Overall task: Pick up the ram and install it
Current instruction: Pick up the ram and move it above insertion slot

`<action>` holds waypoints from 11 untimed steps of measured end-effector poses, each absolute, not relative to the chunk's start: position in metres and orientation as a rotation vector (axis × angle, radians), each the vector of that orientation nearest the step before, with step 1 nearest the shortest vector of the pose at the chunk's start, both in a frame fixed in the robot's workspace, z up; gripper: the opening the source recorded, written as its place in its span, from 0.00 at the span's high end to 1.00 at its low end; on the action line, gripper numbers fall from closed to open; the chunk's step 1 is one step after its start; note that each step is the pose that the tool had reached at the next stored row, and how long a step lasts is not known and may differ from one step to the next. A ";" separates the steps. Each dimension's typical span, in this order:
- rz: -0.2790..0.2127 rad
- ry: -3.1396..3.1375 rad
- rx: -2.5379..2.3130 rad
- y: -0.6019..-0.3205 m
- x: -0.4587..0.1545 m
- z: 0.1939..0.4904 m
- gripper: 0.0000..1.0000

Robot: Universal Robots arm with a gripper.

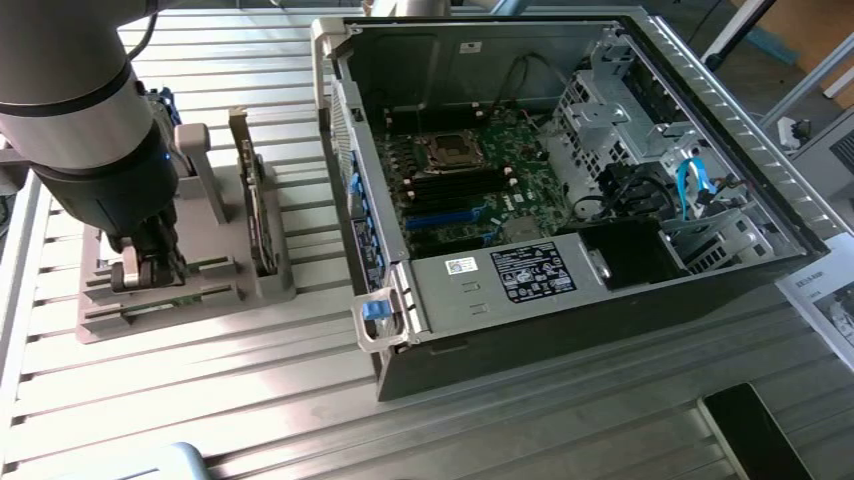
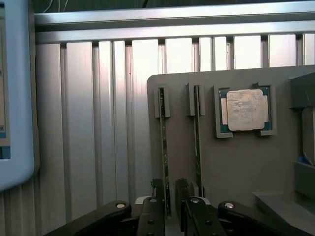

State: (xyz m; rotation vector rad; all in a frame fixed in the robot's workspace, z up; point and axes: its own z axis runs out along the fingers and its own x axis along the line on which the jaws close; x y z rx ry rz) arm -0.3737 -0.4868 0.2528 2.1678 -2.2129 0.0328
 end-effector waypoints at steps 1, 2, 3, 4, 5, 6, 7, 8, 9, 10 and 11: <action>0.034 -2.213 2.169 -0.487 -0.374 0.253 0.76; 0.034 -2.213 2.169 -0.487 -0.374 0.253 0.76; 0.035 -2.213 2.170 -0.487 -0.374 0.253 0.76; 0.035 -2.213 2.170 -0.487 -0.374 0.253 0.76; 0.035 -2.213 2.170 -0.487 -0.374 0.253 0.76; 0.035 -2.213 2.170 -0.487 -0.374 0.253 0.76; 0.035 -2.212 2.170 -0.487 -0.374 0.253 0.76; 0.035 -2.211 2.171 -0.487 -0.374 0.253 0.76; 0.035 -2.210 2.173 -0.487 -0.374 0.253 0.76; 0.035 -2.207 2.175 -0.487 -0.374 0.253 0.76; 0.035 -2.204 2.179 -0.487 -0.374 0.253 0.76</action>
